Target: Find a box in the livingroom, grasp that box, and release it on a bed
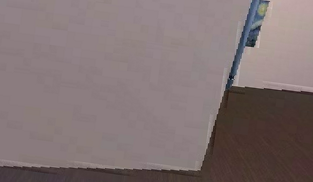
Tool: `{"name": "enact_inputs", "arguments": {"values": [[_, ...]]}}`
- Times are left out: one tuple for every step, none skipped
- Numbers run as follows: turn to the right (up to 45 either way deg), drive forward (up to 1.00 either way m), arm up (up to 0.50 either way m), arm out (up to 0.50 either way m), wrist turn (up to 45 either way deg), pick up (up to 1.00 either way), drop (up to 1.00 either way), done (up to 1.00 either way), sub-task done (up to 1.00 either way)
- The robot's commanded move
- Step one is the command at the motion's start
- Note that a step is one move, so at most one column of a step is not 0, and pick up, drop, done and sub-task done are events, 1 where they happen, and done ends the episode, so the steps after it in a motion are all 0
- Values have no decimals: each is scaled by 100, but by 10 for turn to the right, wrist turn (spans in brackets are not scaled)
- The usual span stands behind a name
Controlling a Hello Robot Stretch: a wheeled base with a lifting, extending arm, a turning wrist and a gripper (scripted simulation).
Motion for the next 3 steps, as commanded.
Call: {"name": "enact_inputs", "arguments": {"values": [[0, 0, -30, 0, 0, 0, 0, 0, 0], [0, 0, 0, 0, 0, 100, 0, 0, 0], [0, 0, 10, 0, 0, 0, 0, 0, 0]]}}
